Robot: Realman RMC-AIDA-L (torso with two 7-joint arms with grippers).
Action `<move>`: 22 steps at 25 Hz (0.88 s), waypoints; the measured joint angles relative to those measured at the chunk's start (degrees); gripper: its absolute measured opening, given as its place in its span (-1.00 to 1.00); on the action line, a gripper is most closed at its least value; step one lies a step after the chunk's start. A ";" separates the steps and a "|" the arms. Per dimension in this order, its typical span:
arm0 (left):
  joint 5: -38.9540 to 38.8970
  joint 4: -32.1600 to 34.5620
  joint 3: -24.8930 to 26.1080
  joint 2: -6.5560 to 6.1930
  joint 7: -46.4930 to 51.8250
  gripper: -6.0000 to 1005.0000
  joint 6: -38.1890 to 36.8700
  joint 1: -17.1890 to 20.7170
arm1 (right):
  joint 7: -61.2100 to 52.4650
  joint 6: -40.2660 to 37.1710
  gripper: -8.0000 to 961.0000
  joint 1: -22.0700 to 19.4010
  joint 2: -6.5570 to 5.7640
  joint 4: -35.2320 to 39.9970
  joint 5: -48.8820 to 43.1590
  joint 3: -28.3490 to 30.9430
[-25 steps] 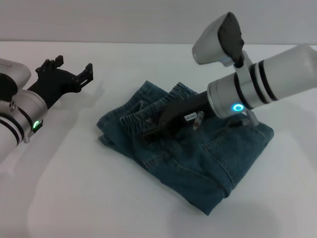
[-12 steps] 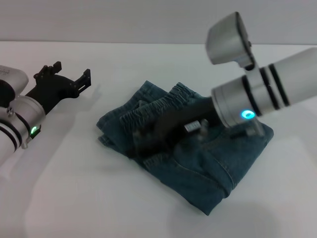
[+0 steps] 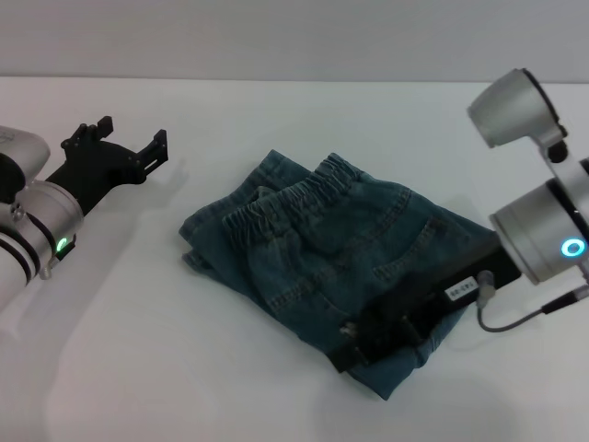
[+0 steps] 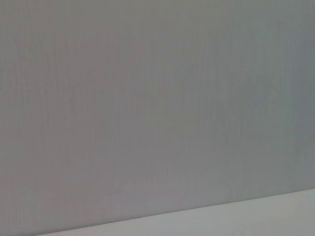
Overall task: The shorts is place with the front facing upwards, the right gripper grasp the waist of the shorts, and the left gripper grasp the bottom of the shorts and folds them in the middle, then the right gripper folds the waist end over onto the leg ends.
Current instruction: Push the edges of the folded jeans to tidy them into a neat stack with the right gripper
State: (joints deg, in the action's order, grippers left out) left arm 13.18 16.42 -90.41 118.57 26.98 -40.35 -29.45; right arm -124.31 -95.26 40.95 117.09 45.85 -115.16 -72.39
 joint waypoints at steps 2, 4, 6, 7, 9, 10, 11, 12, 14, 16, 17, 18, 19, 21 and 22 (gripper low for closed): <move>0.00 -0.07 -0.18 0.11 0.01 0.68 0.00 -0.18 | -0.79 -1.20 0.26 -0.18 -0.20 -0.04 -1.63 1.71; 0.01 -0.08 -0.28 0.15 0.01 0.68 0.00 -0.28 | -1.73 -1.80 0.26 -0.22 -0.48 -0.29 -3.95 3.68; 0.01 -0.08 -0.28 0.15 0.01 0.68 0.00 -0.28 | -1.76 -1.81 0.26 -0.24 -0.53 -0.47 -4.54 4.19; 0.00 -0.08 -0.36 0.16 0.04 0.68 0.00 -0.35 | -1.82 -1.81 0.26 -0.27 -0.59 -0.66 -5.24 4.65; 0.00 -0.08 -0.38 0.16 0.09 0.68 -0.04 -0.19 | -2.10 -1.72 0.26 -0.31 -0.61 -0.97 -6.86 5.27; 0.00 -0.08 -0.38 0.17 0.09 0.69 -0.07 -0.11 | -2.27 -1.64 0.26 -0.32 -0.62 -1.02 -7.75 5.47; 0.00 -0.08 -0.38 0.17 0.09 0.69 -0.07 -0.11 | -2.46 -1.56 0.26 -0.33 -0.62 -1.07 -8.74 5.70; 0.00 -0.08 -0.38 0.17 0.09 0.69 -0.08 0.02 | -2.60 -1.45 0.26 -0.34 -0.63 -1.09 -9.77 6.14; 0.00 -0.08 -0.38 0.16 0.09 0.68 -0.08 0.07 | -2.89 -1.14 0.26 -0.35 -0.68 -1.25 -11.67 7.29; 0.00 -0.08 -0.38 0.17 0.10 0.68 -0.09 0.11 | -3.02 -0.96 0.26 -0.35 -0.70 -1.29 -12.25 7.52; 0.00 -0.08 -0.38 0.16 0.10 0.68 -0.09 0.11 | -3.19 -0.84 0.26 -0.35 -0.74 -1.32 -12.87 7.67; 0.00 -0.08 -0.38 0.17 0.09 0.68 -0.11 0.11 | -3.39 -0.74 0.26 -0.35 -0.78 -1.32 -13.44 7.85; 0.00 -0.08 -0.38 0.16 0.10 0.68 -0.15 0.12 | -3.78 -0.57 0.26 -0.35 -0.84 -1.26 -14.81 8.58; 0.00 -0.08 -0.38 0.16 0.09 0.68 -0.23 0.19 | -3.92 -0.39 0.26 -0.35 -0.89 -1.22 -15.43 9.08; 0.00 -0.07 -0.38 0.16 0.09 0.68 -0.28 0.23 | -4.07 0.00 0.26 -0.35 -0.94 -1.22 -16.04 9.59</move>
State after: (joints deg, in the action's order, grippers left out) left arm 13.19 16.35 -90.79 118.74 27.07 -40.63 -29.22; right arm -128.38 -95.26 40.60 116.14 44.63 -131.20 -62.79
